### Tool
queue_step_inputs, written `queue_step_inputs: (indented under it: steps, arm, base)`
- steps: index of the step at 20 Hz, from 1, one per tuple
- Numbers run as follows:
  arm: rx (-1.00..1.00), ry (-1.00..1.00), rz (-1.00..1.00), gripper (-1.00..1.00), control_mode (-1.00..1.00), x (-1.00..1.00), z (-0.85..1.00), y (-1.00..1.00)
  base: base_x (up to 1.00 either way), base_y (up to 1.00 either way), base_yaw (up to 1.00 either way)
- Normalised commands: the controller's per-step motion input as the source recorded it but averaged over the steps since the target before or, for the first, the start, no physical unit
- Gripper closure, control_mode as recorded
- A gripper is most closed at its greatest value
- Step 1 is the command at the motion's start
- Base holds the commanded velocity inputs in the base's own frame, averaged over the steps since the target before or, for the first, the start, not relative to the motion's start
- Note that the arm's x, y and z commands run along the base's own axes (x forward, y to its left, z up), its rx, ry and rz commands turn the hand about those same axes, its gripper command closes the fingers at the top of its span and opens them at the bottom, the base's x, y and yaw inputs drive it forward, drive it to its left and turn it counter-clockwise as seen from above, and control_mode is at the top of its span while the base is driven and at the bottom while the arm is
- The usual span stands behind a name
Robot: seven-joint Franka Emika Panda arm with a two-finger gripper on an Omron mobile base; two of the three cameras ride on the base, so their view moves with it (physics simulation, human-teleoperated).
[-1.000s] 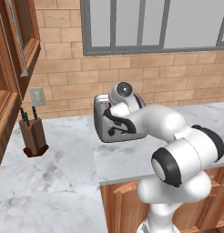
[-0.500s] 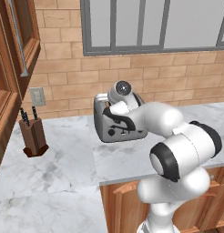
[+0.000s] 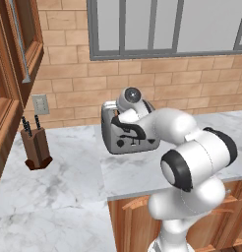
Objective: Start the toaster. Once the lever pops up, take the bread to the plate on the dining counter.
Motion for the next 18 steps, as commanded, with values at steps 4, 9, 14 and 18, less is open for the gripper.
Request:
queue_step_inputs:
  steps: [4, 9, 14, 18]
  arm:
    - [0.0, 0.0, 0.0, -1.0, -1.0, 0.03, -0.08, 0.0]
    - [0.0, 0.0, 0.0, -1.0, -1.0, 0.03, -0.07, 0.03]
    - [0.0, 0.0, 0.0, -1.0, -1.0, 0.05, -0.07, 0.05]
    - [0.0, 0.0, 0.0, -1.0, -1.0, 0.1, -0.01, 0.0]
  base:
    - [0.0, 0.0, 0.0]
    - [0.0, 0.0, 0.0]
    - [0.0, 0.0, 0.0]
    - [0.0, 0.0, 0.0]
